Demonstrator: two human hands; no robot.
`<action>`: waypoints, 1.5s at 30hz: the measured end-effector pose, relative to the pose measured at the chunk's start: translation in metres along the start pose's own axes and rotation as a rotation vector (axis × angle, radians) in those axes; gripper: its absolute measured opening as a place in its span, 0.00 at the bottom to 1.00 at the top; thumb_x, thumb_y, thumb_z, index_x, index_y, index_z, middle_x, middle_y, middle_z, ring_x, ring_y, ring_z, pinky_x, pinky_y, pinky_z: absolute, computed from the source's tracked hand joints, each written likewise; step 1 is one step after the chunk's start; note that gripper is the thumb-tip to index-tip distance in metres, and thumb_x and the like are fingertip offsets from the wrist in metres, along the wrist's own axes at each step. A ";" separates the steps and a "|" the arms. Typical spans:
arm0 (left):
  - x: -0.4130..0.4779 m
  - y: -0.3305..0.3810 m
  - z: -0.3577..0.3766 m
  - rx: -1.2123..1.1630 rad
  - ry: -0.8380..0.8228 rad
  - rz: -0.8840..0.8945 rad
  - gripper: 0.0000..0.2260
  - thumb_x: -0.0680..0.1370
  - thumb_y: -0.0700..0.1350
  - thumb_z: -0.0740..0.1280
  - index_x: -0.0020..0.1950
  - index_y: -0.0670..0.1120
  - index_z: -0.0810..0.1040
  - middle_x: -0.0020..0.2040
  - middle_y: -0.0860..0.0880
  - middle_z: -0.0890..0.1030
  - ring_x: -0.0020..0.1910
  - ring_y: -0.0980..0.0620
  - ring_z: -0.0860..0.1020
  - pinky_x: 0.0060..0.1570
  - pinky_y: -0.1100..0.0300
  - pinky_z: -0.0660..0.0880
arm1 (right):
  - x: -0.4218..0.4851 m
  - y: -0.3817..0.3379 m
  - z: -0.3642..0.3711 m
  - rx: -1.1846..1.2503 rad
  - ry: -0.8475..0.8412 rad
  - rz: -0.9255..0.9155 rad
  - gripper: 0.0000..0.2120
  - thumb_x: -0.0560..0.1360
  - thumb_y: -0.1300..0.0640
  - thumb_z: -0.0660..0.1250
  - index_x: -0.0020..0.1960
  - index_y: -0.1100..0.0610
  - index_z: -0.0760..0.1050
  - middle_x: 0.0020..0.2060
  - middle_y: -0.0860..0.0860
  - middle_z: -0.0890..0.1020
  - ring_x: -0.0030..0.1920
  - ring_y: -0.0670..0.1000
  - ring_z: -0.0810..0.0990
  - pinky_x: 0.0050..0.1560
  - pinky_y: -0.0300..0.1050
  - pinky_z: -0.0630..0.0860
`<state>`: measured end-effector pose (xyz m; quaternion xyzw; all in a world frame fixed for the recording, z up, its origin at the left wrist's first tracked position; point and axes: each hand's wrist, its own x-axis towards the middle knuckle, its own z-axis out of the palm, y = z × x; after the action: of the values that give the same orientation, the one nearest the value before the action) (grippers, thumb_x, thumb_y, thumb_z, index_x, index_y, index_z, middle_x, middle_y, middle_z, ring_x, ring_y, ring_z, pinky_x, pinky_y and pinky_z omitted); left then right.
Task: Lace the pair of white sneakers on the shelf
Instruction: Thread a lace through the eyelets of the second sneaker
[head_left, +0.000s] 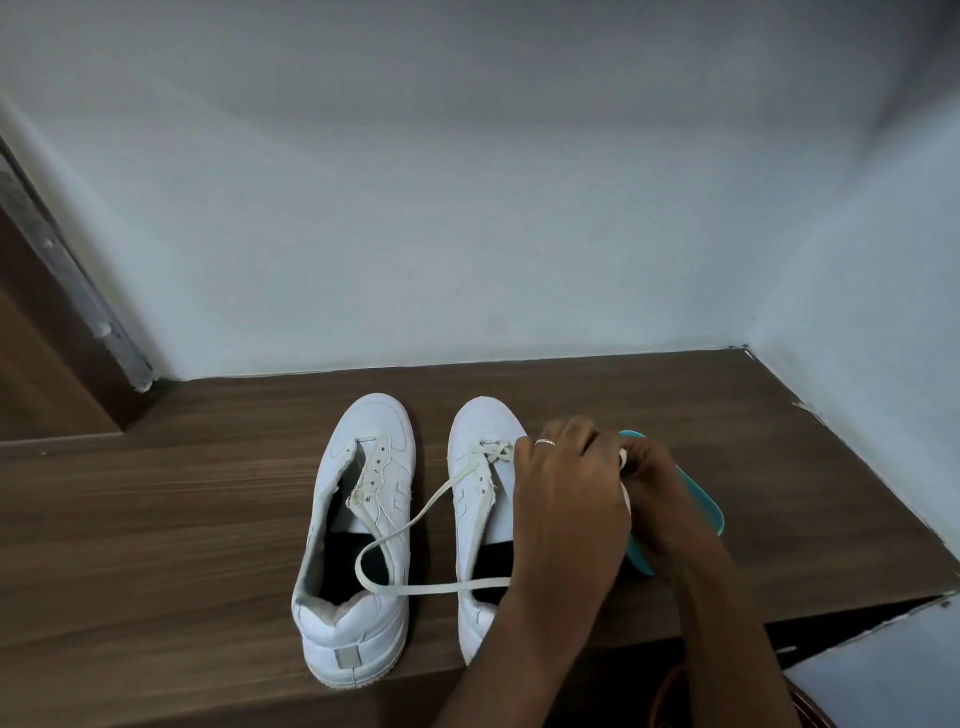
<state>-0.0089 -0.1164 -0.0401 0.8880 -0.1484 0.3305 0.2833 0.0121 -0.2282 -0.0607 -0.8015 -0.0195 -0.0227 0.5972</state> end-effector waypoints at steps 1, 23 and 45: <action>0.000 0.001 -0.002 -0.013 -0.006 0.002 0.07 0.70 0.38 0.67 0.42 0.48 0.82 0.40 0.52 0.79 0.40 0.51 0.76 0.43 0.55 0.69 | 0.001 0.001 0.000 -0.002 0.006 -0.005 0.12 0.70 0.61 0.69 0.34 0.45 0.81 0.36 0.54 0.85 0.42 0.59 0.83 0.46 0.58 0.79; 0.003 -0.099 -0.020 -0.181 -0.227 -0.465 0.05 0.76 0.48 0.70 0.46 0.58 0.84 0.48 0.55 0.77 0.46 0.54 0.78 0.47 0.55 0.75 | 0.003 -0.014 -0.007 -0.122 0.101 -0.035 0.11 0.72 0.51 0.77 0.34 0.54 0.82 0.25 0.51 0.80 0.25 0.45 0.75 0.32 0.38 0.72; 0.007 -0.104 -0.021 0.001 -0.254 -0.274 0.03 0.74 0.48 0.73 0.47 0.55 0.83 0.50 0.54 0.74 0.51 0.49 0.76 0.48 0.50 0.73 | 0.008 -0.017 0.051 -0.675 0.082 -0.070 0.07 0.78 0.52 0.65 0.52 0.49 0.81 0.49 0.46 0.83 0.49 0.51 0.81 0.49 0.50 0.78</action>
<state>0.0326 -0.0215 -0.0648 0.9346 -0.0605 0.1743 0.3041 0.0201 -0.1746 -0.0585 -0.9512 -0.0143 -0.0807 0.2975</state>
